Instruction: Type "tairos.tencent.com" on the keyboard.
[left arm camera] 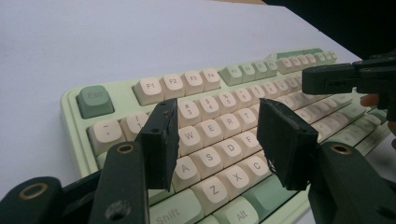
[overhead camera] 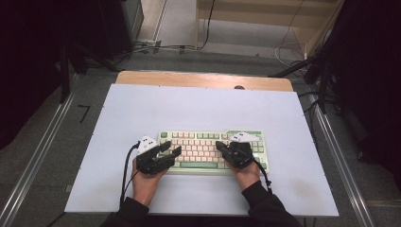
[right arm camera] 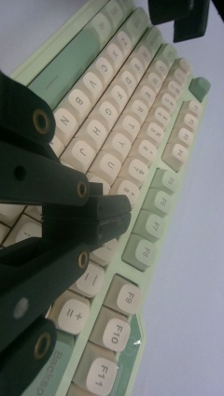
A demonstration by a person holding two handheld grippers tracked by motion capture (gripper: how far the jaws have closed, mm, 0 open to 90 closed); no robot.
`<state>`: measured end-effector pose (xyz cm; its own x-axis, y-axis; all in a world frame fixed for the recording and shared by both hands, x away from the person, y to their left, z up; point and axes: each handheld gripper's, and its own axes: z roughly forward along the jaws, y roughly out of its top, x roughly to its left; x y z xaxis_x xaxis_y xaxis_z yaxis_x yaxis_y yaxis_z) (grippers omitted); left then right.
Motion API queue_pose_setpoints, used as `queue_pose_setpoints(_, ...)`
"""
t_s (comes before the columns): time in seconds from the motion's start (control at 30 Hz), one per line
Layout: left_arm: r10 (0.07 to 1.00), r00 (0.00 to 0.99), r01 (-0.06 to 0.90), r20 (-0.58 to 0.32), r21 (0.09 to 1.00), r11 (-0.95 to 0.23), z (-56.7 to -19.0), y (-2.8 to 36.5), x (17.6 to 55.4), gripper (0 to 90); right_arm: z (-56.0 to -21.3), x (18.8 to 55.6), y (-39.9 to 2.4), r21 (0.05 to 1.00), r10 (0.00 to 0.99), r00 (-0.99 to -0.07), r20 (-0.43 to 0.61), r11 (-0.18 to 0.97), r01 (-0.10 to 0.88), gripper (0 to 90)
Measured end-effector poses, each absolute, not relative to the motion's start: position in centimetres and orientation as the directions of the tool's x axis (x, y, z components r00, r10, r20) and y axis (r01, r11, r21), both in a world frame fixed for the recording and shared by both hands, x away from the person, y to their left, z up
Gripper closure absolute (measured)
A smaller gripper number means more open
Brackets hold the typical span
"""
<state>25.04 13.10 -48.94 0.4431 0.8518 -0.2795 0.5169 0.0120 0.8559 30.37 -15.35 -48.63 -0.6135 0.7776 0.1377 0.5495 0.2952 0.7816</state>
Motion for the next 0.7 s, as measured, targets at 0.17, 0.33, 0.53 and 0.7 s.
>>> queue_pose_setpoints(0.17, 0.854, 0.439, 0.523, -0.279, 0.852, 0.01, -48.98, 13.26, 24.88, 49.0, -48.95, 30.66, -15.06, 0.768, 0.783, -0.609, 0.126, 0.311, 0.56, 87.6)
queue_pose_setpoints(0.33, 0.856, 0.434, 0.526, -0.281, 0.85, 0.012, -49.03, 13.38, 24.84, 49.0, -49.02, 30.76, -14.95, 0.765, 0.786, -0.607, 0.121, 0.316, 0.561, 87.6)
queue_pose_setpoints(0.53, 0.854, 0.437, 0.53, -0.284, 0.848, 0.011, -49.04, 13.3, 24.85, 49.0, -49.06, 30.76, -14.94, 0.764, 0.785, -0.608, 0.119, 0.319, 0.561, 87.6)
queue_pose_setpoints(0.7, 0.855, 0.437, 0.527, -0.281, 0.85, 0.01, -49.01, 13.34, 24.86, 48.9, -49.04, 30.74, -14.94, 0.761, 0.783, -0.61, 0.125, 0.319, 0.565, 87.6)
